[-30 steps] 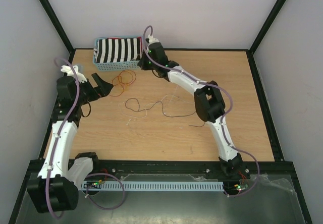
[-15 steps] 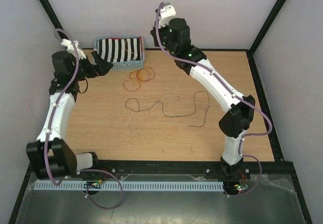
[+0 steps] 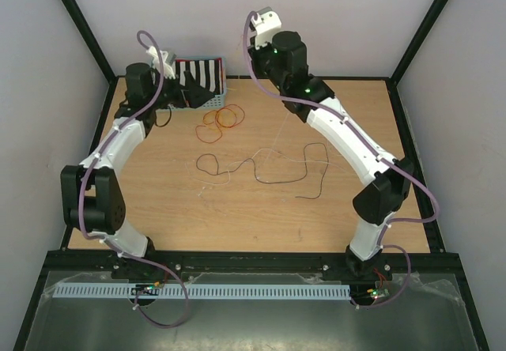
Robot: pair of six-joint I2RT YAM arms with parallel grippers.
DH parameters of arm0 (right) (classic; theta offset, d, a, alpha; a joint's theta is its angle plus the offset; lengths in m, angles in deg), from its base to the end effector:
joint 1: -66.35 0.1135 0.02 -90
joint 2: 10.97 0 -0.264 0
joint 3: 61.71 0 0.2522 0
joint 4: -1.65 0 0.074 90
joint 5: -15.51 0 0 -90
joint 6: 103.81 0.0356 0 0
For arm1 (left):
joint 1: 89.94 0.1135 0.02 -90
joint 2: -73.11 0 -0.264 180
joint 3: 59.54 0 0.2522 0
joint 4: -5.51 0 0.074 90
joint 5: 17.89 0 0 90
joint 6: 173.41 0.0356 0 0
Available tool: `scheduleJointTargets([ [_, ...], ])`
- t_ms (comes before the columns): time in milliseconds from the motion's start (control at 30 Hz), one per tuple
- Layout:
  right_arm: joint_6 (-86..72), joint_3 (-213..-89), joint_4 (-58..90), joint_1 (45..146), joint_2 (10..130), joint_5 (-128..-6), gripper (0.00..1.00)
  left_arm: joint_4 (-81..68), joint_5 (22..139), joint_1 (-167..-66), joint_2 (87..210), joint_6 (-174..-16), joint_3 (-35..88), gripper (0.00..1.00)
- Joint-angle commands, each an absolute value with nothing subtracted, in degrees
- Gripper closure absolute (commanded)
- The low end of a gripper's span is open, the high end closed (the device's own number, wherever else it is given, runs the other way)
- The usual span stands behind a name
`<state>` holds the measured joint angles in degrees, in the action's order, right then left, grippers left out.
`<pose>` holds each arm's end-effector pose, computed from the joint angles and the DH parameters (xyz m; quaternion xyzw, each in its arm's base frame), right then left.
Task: Zip-tie the wires
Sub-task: Untie the cable at the center of the board.
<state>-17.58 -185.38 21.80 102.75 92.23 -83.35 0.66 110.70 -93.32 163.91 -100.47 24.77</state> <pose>0.3459 0.2482 0.4593 -0.1900 0.6791 0.1463 0.6938 0.3721 -0.0442 0.3289 0.1210 0.7498 -0.3577 0.5433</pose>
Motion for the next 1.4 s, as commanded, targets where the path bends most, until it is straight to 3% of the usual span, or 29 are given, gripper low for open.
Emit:
scheduleJointTargets([
  [0, -19.17, -184.11, 21.49, 102.95, 88.56, -84.74, 1.00, 7.55, 110.45, -93.28, 165.45, -102.73, 28.93, 0.01],
  [167, -18.41, -182.13, 21.04, 102.95, 87.30, -84.22, 1.00, 9.16, 110.64, -93.69, 168.93, -104.41, 31.99, 0.13],
  [700, -16.52, -176.88, 17.36, 103.00, 83.80, -82.19, 1.00, 11.52, 113.11, -98.63, 181.54, -108.11, 42.29, 0.21],
  [767, -16.07, -176.74, 17.12, 103.00, 83.63, -81.71, 1.00, 11.61, 113.24, -99.33, 182.33, -108.21, 42.82, 0.30],
  [933, -15.83, -175.90, 16.42, 102.93, 83.11, -81.93, 1.00, 11.91, 113.88, -100.45, 183.53, -108.43, 43.60, 0.72],
  [1100, -15.59, -175.21, 15.62, 103.01, 82.73, -82.26, 1.00, 12.27, 114.98, -100.60, 182.45, -108.01, 43.47, 0.97],
  [1367, -15.85, -173.56, 14.20, 102.91, 84.39, -84.20, 0.98, 12.10, 110.00, -93.78, 174.74, -114.31, 42.66, 1.00],
])
